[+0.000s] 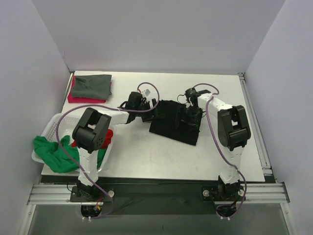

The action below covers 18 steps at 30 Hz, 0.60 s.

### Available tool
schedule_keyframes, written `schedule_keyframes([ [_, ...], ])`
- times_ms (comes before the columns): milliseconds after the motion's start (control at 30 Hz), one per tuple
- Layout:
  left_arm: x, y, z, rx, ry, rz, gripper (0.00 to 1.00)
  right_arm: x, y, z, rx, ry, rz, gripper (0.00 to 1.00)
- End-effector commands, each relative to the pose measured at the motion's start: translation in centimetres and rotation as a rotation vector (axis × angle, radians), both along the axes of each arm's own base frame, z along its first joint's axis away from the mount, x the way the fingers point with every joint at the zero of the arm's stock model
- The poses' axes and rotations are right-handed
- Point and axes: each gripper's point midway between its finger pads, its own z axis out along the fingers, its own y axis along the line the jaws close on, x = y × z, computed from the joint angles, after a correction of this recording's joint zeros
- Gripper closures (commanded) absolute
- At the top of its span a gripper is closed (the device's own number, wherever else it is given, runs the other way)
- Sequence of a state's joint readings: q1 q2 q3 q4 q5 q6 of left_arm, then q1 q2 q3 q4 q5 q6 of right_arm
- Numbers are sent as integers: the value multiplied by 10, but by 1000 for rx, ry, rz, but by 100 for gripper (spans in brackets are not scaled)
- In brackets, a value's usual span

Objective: Fold and stack the t-shirts

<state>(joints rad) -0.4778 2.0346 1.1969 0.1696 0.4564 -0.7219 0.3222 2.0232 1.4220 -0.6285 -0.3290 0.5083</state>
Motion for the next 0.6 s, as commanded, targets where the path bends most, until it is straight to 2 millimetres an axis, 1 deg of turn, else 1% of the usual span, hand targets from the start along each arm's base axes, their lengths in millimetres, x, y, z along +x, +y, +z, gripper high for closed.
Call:
schedule_keyframes([
  [0, -20, 4, -52, 102, 89, 14, 14, -24, -10, -18, -54, 81, 8, 30],
  [67, -26, 1, -57, 109, 99, 10, 15, -23, -9, -18, -52, 79, 7, 30],
  [167, -38, -4, -67, 132, 123, -8, 22, -24, -9, -18, -48, 82, 5, 30],
  [267, -41, -8, -70, 141, 129, -15, 28, -24, -6, -18, -41, 79, 9, 30],
  [300, -42, -10, -70, 142, 129, -21, 35, -24, -6, -18, -39, 80, 10, 30],
  [367, -44, -9, -73, 169, 141, -23, 44, -25, -6, -17, -37, 77, 11, 30],
  [400, -42, -10, -72, 177, 132, -26, 50, -24, -5, -16, -34, 74, 11, 30],
  [433, -40, -9, -71, 191, 126, -22, 60, -24, -5, -16, -34, 73, 12, 30],
  [467, -42, -6, -73, 217, 132, -28, 66, -25, -5, -15, -32, 72, 14, 30],
  [500, -35, -4, -69, 234, 112, -13, 71, -24, -4, -13, -30, 65, 14, 30],
  [533, -36, 0, -70, 262, 121, -11, 81, -25, -5, -13, -28, 67, 12, 30],
  [567, -39, 6, -71, 300, 132, -21, 86, -26, -5, -12, -27, 66, 14, 30],
])
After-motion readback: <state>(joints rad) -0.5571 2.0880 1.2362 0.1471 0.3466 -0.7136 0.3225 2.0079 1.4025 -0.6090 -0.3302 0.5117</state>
